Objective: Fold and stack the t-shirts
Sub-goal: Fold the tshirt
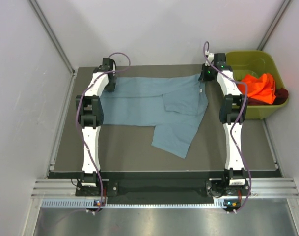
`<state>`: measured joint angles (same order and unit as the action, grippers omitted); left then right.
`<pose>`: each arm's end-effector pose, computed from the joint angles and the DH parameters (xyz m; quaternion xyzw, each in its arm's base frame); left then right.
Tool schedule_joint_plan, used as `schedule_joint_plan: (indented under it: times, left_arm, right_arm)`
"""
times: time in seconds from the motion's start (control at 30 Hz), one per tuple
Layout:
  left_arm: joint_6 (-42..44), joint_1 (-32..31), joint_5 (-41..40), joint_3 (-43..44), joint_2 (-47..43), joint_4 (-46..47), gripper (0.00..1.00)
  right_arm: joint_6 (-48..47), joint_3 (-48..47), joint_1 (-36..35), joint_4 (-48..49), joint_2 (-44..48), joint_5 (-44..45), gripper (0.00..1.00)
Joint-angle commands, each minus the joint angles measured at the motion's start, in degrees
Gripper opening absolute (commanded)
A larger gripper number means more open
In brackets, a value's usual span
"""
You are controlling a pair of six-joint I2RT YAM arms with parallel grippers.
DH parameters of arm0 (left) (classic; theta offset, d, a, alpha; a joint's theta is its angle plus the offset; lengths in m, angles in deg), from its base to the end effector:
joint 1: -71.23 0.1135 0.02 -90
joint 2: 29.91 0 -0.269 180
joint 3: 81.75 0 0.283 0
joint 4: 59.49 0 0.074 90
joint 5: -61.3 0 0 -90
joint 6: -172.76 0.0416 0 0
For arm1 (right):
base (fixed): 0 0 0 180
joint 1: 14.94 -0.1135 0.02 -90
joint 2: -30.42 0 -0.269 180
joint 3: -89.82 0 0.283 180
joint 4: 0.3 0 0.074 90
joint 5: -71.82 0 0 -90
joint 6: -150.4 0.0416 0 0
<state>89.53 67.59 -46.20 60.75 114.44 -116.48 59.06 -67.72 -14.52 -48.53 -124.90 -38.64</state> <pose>0.5799 -0.0244 0.1639 0.0457 0.9518 0.1537 0.2614 0.6258 0.0100 0.1555 -0.0738 0.9119 0.1590 0.3711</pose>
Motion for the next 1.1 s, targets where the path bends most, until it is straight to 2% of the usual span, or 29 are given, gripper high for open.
schedule_joint_plan:
  times: [0.0, 0.07, 0.13, 0.17, 0.23, 0.3, 0.37, 0.43, 0.47, 0.53, 0.63, 0.67, 0.73, 0.77, 0.83, 0.9, 1.07]
  left_arm:
    - [-1.3, -1.3, 4.7, -2.8, 0.1, -2.3, 0.64]
    - [-1.3, -1.3, 4.8, -3.3, -2.1, -2.6, 0.70]
    - [-1.1, -1.3, 5.5, -4.5, -5.6, -3.0, 0.77]
    - [-1.1, -1.3, 6.0, -4.9, -7.1, -3.1, 0.77]
    - [-0.8, -1.3, 7.0, -6.6, -11.9, -3.3, 0.79]
    - [-1.1, -1.3, 7.4, -8.3, -15.4, -3.4, 0.80]
    - [-1.5, -1.3, 8.2, -9.8, -20.8, -3.8, 0.80]
    - [-1.8, -1.3, 8.6, -13.4, -26.6, -3.9, 0.81]
    - [-2.1, -1.2, 9.1, -16.4, -28.5, -3.9, 0.82]
    - [-2.6, -1.1, 9.7, -19.9, -34.1, -4.2, 0.83]
    - [-4.3, -1.0, 10.8, -29.4, -41.5, -3.9, 0.83]
    - [-5.4, -0.9, 11.1, -34.8, -43.2, -3.0, 0.83]
    - [-6.4, -0.7, 11.9, -39.7, -47.6, -2.2, 0.83]
    - [-6.6, -0.3, 12.3, -43.5, -48.9, -1.9, 0.82]
    - [-8.0, 0.2, 13.1, -46.5, -51.6, -1.7, 0.81]
    - [-8.6, 1.0, 13.4, -49.2, -53.1, -1.9, 0.80]
    - [-8.9, 2.8, 13.1, -53.4, -58.0, -1.6, 0.79]
  right_arm:
    - [0.3, -2.9, 1.1, 3.8, -0.3, 2.1, 0.08]
    - [-0.7, -2.6, 0.9, 2.5, 1.9, 1.7, 0.19]
    - [-1.0, -0.4, 0.8, 2.3, 4.6, 1.4, 0.42]
    - [-2.9, 0.4, 0.6, 1.4, 8.0, 1.4, 0.59]
    - [-6.1, 3.1, 0.2, 0.4, 11.7, 2.1, 0.73]
    - [-7.5, 7.1, 0.1, -0.1, 18.2, 2.6, 0.77]
    - [-9.2, 10.7, 0.1, 0.2, 25.8, 3.5, 0.79]
    - [-11.0, 18.8, 0.0, 2.2, 31.9, 3.5, 0.80]
    - [-13.7, 21.6, 0.0, 3.1, 37.6, 3.7, 0.80]
    - [-19.4, 30.6, -2.2, 3.3, 43.3, 3.4, 0.80]
    - [-28.2, 43.0, -5.2, -0.7, 55.8, 0.3, 0.77]
    - [-30.5, 46.8, -7.7, -3.2, 58.0, -0.3, 0.75]
    - [-36.4, 58.8, -11.2, -5.3, 62.3, 0.8, 0.71]
    - [-37.8, 62.8, -15.0, -5.9, 66.3, 1.7, 0.67]
    - [-41.0, 74.1, -18.6, -7.0, 71.9, 2.0, 0.58]
    - [-40.8, 83.6, -23.9, -6.5, 75.4, 3.0, 0.57]
    - [-40.4, 97.1, -34.5, -5.7, 84.1, 5.2, 0.52]
